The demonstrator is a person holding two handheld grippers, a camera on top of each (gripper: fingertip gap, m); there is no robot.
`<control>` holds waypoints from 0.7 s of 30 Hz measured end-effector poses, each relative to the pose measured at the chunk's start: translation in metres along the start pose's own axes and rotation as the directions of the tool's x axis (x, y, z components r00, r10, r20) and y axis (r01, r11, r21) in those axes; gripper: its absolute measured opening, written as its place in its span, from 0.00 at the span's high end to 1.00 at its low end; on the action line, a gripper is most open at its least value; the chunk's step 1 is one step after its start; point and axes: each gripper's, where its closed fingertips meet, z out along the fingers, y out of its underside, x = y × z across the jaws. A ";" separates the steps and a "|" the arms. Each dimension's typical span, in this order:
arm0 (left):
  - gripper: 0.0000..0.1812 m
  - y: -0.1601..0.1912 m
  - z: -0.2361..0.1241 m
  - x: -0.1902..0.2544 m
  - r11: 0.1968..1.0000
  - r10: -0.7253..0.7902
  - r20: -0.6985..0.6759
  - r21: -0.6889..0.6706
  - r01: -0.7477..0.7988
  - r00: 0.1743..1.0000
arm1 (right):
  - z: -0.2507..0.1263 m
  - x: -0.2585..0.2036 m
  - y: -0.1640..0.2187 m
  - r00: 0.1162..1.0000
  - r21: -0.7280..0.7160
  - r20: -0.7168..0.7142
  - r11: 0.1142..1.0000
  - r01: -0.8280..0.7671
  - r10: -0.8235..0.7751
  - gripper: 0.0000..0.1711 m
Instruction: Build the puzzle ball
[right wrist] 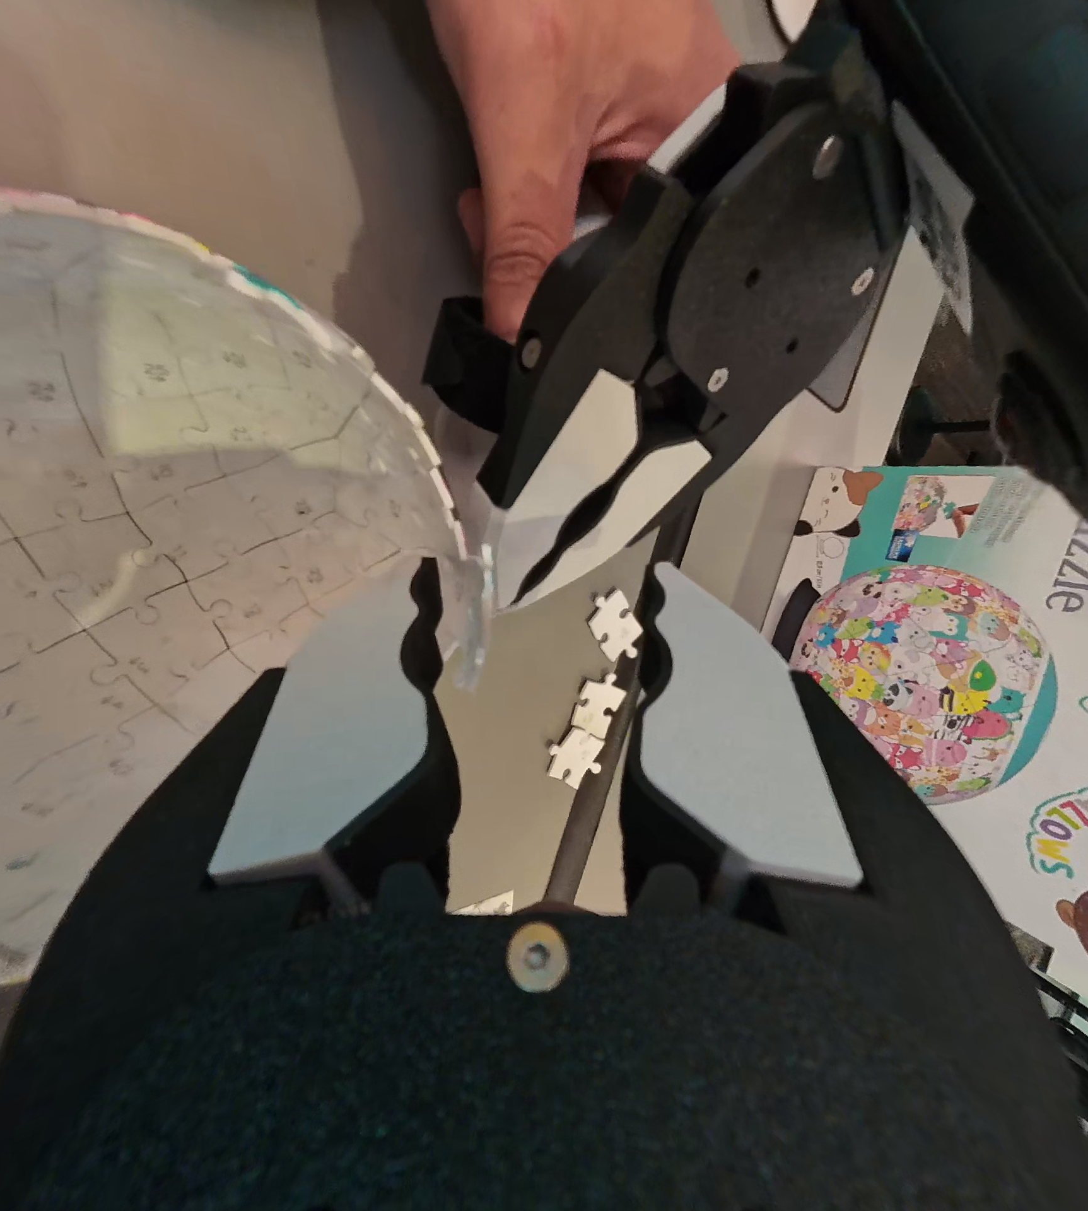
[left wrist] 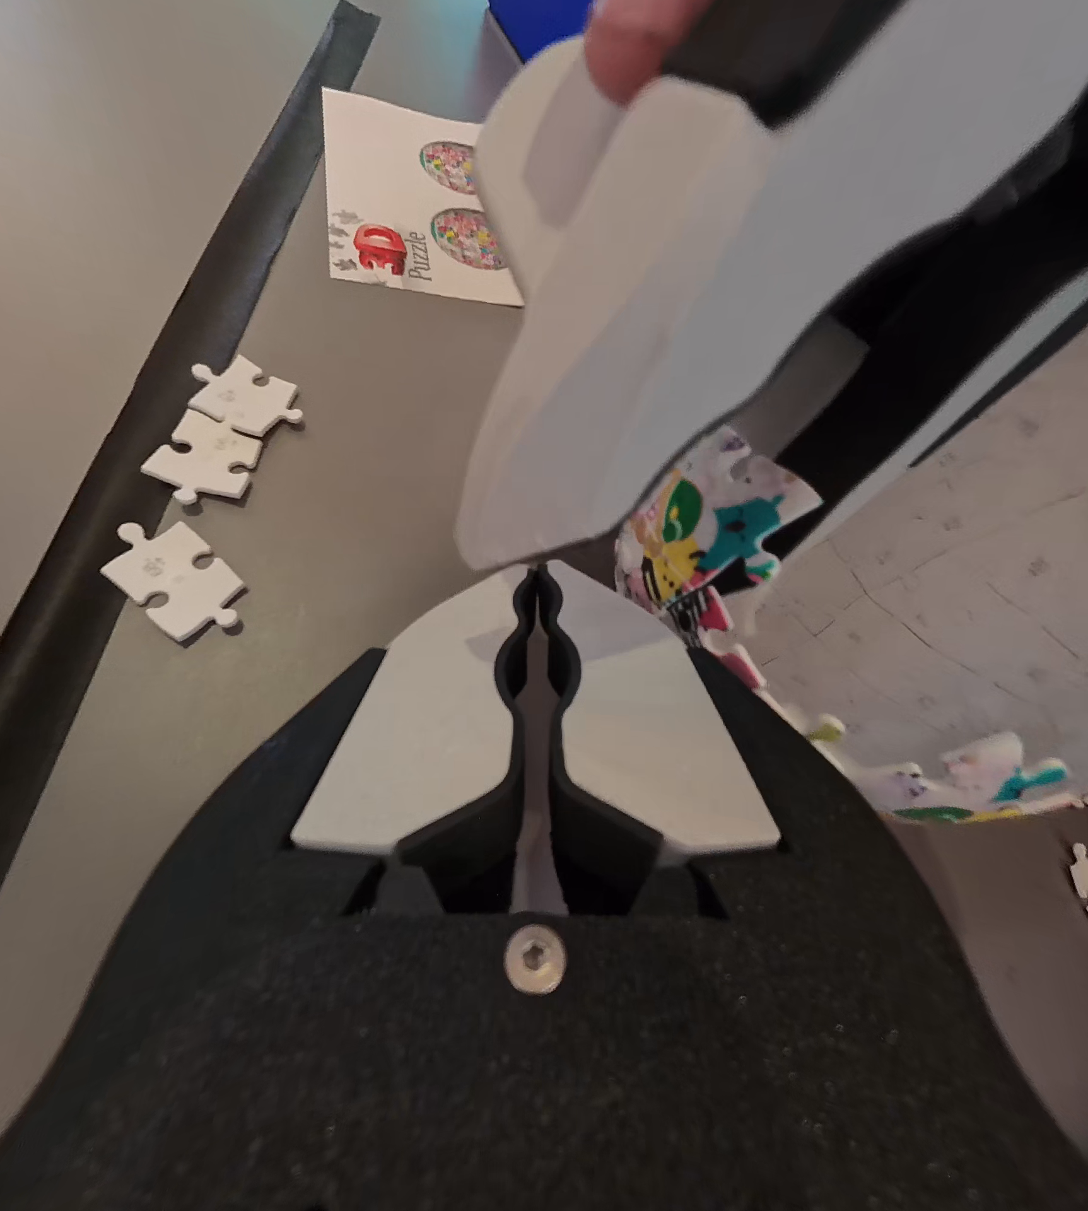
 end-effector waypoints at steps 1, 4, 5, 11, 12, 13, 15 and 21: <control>1.00 0.000 -0.001 0.001 1.000 0.004 0.001 0.003 -0.004 1.000 | 0.000 0.000 0.000 1.000 -0.001 -0.003 1.000 0.001 -0.001 0.66; 1.00 0.000 -0.001 0.004 1.000 0.008 -0.007 0.009 -0.008 1.000 | 0.001 0.001 0.000 1.000 -0.003 -0.008 1.000 -0.001 0.001 0.66; 1.00 0.000 -0.001 0.004 1.000 0.008 -0.007 0.008 -0.008 1.000 | 0.001 0.001 0.000 1.000 -0.003 -0.004 1.000 -0.004 0.003 0.66; 1.00 0.001 -0.001 0.005 1.000 0.013 0.002 0.007 -0.013 1.000 | 0.001 0.002 0.001 1.000 -0.003 -0.002 1.000 -0.018 0.018 0.65; 1.00 0.001 -0.002 0.005 1.000 0.011 0.003 0.005 -0.011 1.000 | 0.001 0.002 0.001 1.000 -0.004 -0.005 1.000 -0.014 0.014 0.65; 1.00 0.002 -0.002 0.004 1.000 0.009 0.004 0.002 -0.009 1.000 | 0.000 0.002 0.000 1.000 -0.002 -0.007 1.000 -0.009 0.009 0.66; 1.00 0.003 -0.005 0.005 1.000 0.004 0.006 0.011 -0.004 1.000 | -0.002 0.000 -0.003 1.000 0.013 -0.002 1.000 -0.007 0.007 0.66; 1.00 0.003 -0.005 0.008 1.000 0.010 -0.004 0.011 -0.010 1.000 | -0.003 0.004 -0.007 1.000 0.024 -0.023 1.000 -0.005 0.005 0.66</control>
